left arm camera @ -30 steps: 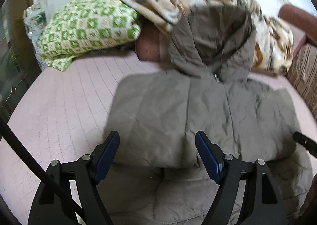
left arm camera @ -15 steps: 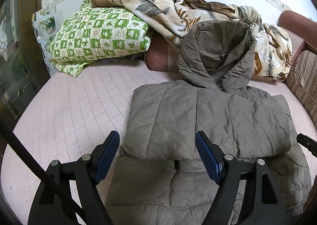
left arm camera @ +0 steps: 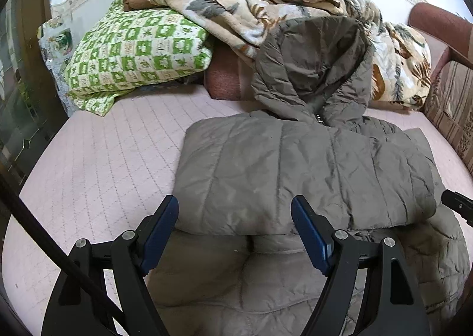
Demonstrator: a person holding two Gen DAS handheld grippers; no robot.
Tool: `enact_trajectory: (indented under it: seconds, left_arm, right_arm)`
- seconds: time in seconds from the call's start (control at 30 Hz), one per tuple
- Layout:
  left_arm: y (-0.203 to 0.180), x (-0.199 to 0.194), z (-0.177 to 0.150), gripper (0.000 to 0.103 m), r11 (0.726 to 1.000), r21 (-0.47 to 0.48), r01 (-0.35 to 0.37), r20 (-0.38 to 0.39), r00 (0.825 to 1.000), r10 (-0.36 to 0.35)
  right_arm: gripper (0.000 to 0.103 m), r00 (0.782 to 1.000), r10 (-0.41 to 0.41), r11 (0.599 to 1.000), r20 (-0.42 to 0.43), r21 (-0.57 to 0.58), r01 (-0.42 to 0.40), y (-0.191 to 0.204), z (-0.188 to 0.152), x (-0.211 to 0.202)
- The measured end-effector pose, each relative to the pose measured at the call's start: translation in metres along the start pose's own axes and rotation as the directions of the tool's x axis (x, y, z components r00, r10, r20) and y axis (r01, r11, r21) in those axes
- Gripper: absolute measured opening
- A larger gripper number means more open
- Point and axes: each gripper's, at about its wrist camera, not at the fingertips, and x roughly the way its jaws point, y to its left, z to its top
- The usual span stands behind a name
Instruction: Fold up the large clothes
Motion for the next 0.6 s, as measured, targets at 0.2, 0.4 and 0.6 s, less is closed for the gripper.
enact_trajectory:
  seconds: [0.2, 0.4, 0.6]
  left_arm:
    - [-0.021, 0.003, 0.0, 0.078, 0.999, 0.019, 0.035, -0.002, 0.999, -0.035]
    - [-0.045, 0.004, 0.002, 0.078, 0.997, 0.074, 0.025, 0.024, 0.999, -0.027]
    - [-0.055, 0.004, 0.002, 0.078, 0.993, 0.121, 0.009, 0.084, 0.996, -0.019]
  right_arm:
    - [0.068, 1.0, 0.004, 1.0, -0.002, -0.003, -0.004, 0.004, -0.001, 0.002]
    - [0.068, 1.0, 0.022, 1.0, -0.005, -0.019, -0.022, 0.008, 0.001, -0.005]
    - [0.068, 0.998, 0.069, 0.998, 0.015, 0.01, -0.069, 0.02, 0.049, -0.021]
